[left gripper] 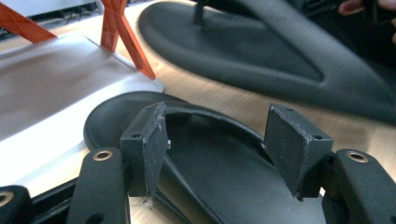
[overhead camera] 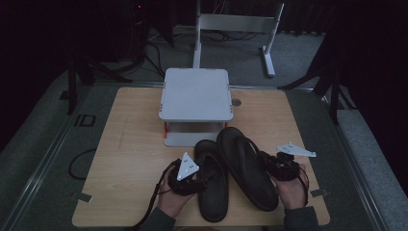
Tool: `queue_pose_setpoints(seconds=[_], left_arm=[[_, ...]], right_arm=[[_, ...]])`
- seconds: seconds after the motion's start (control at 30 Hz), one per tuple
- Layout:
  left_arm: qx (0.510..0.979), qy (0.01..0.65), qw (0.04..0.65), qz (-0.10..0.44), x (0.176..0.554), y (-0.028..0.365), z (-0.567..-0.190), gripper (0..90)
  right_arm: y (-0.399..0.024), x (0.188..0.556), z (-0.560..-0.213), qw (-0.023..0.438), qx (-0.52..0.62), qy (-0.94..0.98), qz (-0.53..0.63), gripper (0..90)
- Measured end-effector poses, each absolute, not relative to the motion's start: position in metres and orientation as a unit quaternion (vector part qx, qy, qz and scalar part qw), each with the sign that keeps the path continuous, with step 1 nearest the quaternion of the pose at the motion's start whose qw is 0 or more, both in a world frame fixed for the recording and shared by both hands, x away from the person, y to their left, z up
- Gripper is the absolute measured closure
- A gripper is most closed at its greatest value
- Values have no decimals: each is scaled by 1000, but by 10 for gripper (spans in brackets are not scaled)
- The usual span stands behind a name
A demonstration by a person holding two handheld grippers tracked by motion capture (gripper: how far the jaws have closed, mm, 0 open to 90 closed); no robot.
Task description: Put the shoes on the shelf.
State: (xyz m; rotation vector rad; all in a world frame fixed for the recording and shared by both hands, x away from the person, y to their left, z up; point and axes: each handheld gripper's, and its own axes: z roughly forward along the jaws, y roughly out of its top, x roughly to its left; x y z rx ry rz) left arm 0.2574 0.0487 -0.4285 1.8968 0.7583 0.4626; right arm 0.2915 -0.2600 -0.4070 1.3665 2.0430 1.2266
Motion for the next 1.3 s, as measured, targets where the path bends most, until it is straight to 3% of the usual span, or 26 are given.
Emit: queue_pose_setpoints(seconds=[0.23,0.53,0.7,0.93,1.3], left_arm=[[774,316,510,203,250,49,-414,358],[767,351,487,225,252,40,-414,171],[758,375,472,247,252,49,-416,149],[745,421,468,221,259,84,-419,391],[740,448,451,219,265,113,-421,523]], right_arm=[[-215,294,-403,173,454,750,448,828],[-171,297,-403,165,436,760,453,828],[-147,297,-401,158,431,759,462,827],[-122,292,-401,137,419,768,465,820],[-88,282,-410,112,391,787,464,782]])
